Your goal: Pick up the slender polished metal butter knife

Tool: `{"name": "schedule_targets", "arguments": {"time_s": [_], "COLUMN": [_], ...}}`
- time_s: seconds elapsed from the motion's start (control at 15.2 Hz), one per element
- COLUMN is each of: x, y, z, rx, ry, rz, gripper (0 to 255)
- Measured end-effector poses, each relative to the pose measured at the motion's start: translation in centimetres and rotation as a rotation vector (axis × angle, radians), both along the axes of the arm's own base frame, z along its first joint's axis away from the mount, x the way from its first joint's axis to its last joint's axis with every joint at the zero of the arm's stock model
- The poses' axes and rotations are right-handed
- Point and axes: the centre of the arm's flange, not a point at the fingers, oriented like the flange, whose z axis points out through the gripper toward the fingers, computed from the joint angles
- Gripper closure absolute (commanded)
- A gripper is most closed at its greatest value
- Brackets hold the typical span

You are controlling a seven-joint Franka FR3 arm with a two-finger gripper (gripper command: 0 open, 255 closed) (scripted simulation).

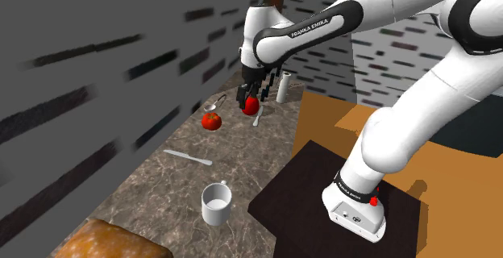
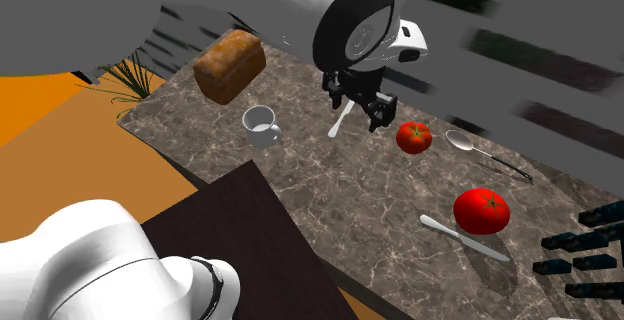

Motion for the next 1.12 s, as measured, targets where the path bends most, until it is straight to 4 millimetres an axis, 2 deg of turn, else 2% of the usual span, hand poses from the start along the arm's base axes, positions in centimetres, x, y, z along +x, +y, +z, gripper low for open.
{"name": "schedule_targets", "arguments": {"time_s": [0.92,1.12], "x": [9.1,10.5], "y": [8.9,10.8], "z": [-13.5,-16.5], "rx": [0.010,0.011], "ry": [0.022,0.028], "rz": [0.108,0.131], "gripper": [0,0]}}
